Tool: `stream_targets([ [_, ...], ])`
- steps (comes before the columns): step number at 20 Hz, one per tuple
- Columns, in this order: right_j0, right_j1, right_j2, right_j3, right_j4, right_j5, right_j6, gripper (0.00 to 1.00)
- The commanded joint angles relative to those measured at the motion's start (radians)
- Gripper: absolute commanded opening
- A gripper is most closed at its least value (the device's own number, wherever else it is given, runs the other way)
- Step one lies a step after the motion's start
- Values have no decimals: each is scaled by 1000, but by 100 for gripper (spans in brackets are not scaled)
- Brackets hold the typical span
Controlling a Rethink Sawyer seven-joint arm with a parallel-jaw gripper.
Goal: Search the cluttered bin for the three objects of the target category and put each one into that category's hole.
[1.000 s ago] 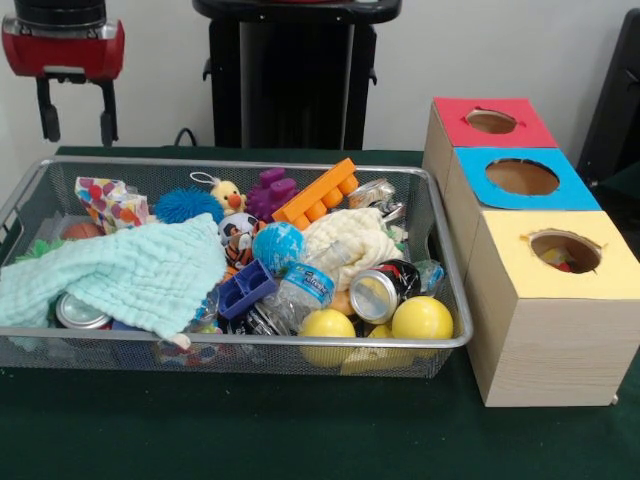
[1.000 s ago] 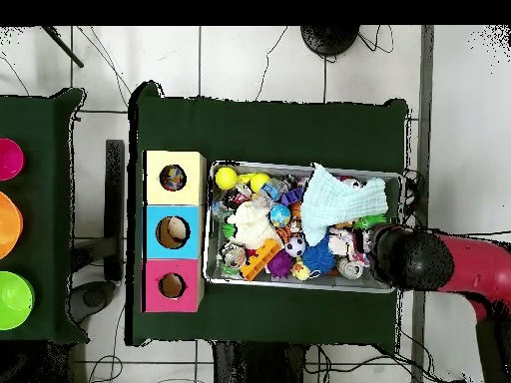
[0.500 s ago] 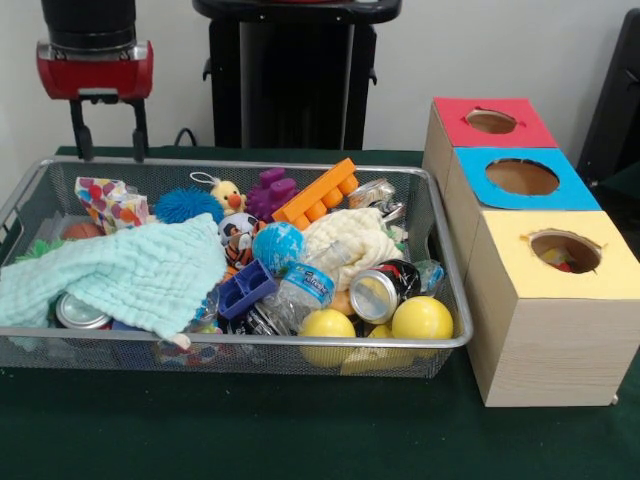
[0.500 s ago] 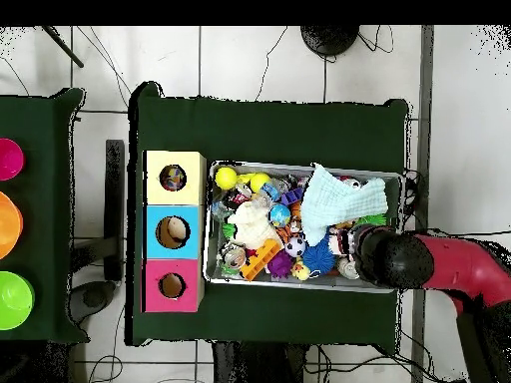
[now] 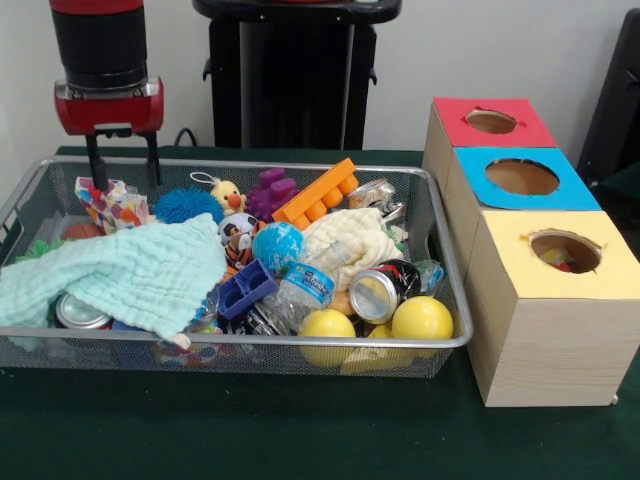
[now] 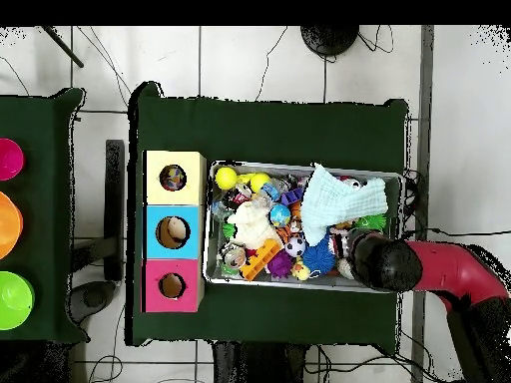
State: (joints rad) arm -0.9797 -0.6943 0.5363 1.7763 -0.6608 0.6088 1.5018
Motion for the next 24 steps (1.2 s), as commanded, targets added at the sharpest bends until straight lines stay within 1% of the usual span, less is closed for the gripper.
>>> stream_targets([
  [1, -34, 66, 44, 63, -47, -16, -139, 100],
  [4, -31, 59, 32, 72, -74, -56, -103, 100],
  [8, -45, 95, 33, 52, -94, -69, -108, 100],
  [12, -51, 125, 25, 42, -115, -97, -90, 100],
  [16, -32, 127, 1, 53, -137, -138, -37, 100],
  [20, -14, 169, -27, 46, -160, -189, 7, 100],
  [24, -6, 166, -44, 50, -148, -192, 32, 100],
])
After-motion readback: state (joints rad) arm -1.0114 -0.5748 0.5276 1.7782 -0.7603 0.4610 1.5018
